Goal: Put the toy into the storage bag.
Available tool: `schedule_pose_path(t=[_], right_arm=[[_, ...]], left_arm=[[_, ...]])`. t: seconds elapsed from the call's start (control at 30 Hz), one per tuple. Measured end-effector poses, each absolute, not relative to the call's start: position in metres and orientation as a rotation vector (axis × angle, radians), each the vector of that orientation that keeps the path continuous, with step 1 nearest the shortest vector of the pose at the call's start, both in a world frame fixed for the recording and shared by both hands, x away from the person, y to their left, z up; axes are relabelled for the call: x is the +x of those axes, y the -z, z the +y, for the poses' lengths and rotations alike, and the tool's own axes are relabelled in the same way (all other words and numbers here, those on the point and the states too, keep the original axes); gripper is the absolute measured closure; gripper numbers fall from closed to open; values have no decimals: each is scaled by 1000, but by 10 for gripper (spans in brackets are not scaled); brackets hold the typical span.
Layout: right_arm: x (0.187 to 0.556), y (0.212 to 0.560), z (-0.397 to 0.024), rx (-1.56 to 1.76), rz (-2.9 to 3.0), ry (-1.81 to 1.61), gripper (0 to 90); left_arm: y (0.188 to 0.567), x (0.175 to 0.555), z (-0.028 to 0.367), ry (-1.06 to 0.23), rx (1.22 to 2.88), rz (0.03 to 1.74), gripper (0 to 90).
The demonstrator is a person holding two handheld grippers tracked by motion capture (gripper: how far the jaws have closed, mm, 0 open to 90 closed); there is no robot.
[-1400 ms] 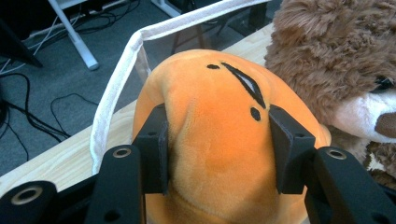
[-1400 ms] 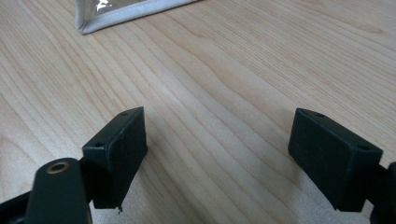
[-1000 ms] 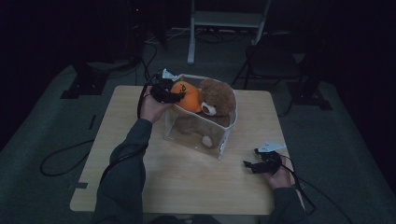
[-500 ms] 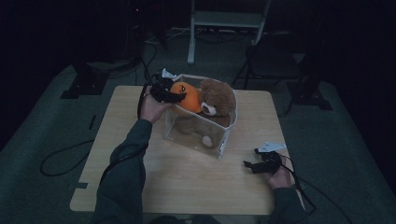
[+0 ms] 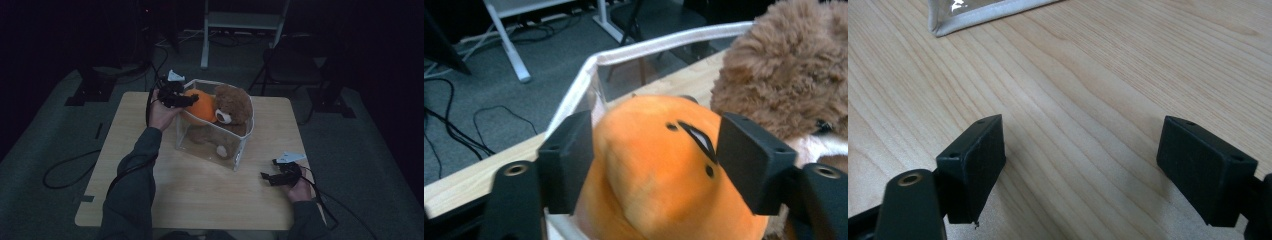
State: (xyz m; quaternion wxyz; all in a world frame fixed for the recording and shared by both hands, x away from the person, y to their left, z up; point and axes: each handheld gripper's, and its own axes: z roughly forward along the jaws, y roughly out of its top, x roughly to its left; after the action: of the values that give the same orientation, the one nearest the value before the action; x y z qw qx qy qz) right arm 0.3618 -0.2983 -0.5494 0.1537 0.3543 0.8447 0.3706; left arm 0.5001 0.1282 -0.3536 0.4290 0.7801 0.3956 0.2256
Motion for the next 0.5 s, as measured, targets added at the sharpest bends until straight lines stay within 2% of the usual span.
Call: schedule_pose_path(t=[0.27,0.5], right_arm=[[362,549,-298,1015,2422,-1062,186],[362,549,-298,1016,2422,-1063,186]], left_arm=[[355,497,128,-600,1962,965,611],[363,497,130,-575,2013,963,678]])
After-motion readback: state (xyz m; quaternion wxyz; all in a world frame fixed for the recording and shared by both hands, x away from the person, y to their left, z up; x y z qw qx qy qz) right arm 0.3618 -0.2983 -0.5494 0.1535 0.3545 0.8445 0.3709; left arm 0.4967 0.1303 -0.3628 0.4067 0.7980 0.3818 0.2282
